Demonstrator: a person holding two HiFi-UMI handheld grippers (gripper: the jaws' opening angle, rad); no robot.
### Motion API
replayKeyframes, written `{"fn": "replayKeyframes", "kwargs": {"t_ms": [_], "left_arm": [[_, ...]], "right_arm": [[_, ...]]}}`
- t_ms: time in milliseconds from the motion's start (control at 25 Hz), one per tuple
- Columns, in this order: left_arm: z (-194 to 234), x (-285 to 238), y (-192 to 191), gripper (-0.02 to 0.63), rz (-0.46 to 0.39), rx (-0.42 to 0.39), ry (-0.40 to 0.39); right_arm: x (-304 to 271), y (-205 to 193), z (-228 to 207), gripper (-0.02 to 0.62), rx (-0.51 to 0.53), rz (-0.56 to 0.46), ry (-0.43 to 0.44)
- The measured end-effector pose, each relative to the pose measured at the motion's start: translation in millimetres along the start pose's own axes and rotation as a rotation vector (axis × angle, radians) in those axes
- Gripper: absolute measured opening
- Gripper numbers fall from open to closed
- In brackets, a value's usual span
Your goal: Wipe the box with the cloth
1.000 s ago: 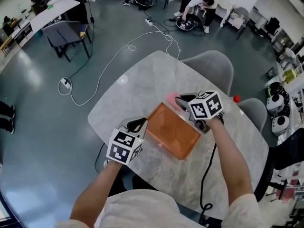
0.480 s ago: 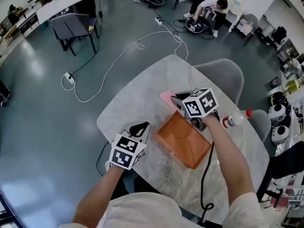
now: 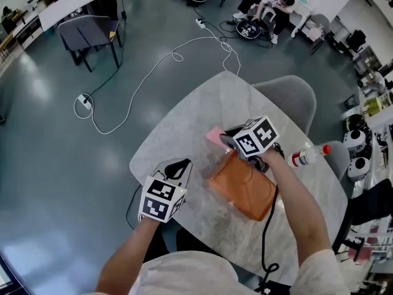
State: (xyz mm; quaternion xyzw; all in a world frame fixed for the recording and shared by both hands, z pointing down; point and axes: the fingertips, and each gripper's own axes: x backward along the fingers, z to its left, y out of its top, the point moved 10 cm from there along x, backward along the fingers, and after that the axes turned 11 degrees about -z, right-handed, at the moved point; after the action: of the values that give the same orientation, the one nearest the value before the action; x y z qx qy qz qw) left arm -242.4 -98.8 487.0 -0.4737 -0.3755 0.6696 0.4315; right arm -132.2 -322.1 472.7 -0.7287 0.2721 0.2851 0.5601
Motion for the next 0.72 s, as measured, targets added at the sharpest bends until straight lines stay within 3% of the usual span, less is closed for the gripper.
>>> {"fn": "replayKeyframes", "kwargs": {"t_ms": [720], "left_arm": [[20.6,9.7,2.4,0.015,0.009,-0.016,-0.089]], "right_arm": [[-11.4,-5.5,33.0,0.018,-0.073,0.096,0.013]]}}
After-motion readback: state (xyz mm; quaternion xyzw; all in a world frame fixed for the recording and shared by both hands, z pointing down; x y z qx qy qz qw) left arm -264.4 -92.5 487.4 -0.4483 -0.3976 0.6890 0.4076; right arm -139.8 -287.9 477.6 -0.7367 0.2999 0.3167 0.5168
